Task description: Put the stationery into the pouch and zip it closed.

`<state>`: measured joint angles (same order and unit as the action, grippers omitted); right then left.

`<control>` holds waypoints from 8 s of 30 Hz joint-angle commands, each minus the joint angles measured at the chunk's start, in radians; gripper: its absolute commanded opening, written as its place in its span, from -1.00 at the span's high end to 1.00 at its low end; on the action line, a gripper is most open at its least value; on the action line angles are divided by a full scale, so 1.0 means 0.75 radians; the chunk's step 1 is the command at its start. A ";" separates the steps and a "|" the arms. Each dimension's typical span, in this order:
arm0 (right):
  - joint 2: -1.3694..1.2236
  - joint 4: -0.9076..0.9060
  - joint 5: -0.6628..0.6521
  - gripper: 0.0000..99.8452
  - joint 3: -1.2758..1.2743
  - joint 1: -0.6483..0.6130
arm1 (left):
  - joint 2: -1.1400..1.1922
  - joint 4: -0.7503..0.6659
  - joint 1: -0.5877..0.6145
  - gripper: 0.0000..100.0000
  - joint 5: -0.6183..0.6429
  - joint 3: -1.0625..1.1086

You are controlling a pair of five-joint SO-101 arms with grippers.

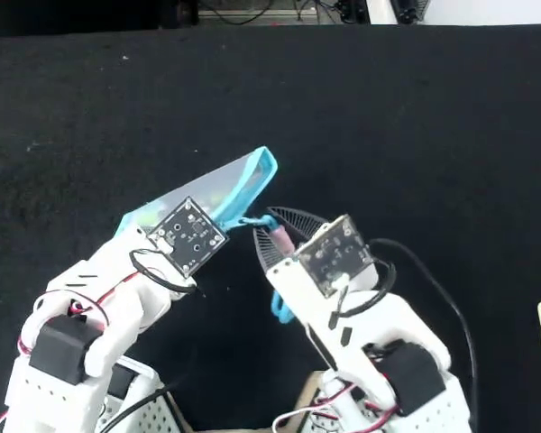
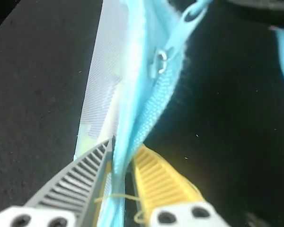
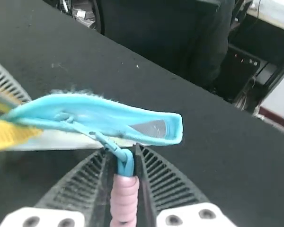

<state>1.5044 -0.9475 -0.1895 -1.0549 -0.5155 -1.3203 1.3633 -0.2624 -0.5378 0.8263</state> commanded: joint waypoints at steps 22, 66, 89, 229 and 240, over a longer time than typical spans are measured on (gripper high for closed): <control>0.028 0.313 0.200 0.98 -0.138 0.125 | -0.029 -0.002 0.036 0.94 0.010 0.007; 0.024 0.411 0.172 0.98 -0.224 0.378 | 0.023 -0.464 -0.261 0.94 0.184 -0.052; 0.024 0.284 0.039 0.98 -0.060 0.014 | -0.276 -0.336 -0.150 0.94 0.174 0.202; 0.024 -0.076 0.299 0.58 0.132 0.258 | 0.055 -0.331 0.005 0.94 0.088 0.003; 0.021 0.215 0.305 0.77 -0.163 0.499 | 0.053 -0.393 0.357 0.94 0.096 -0.173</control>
<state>1.5044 -0.8493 0.0299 -1.1592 -0.2041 -1.2758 1.0871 -0.0859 -0.4611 0.8201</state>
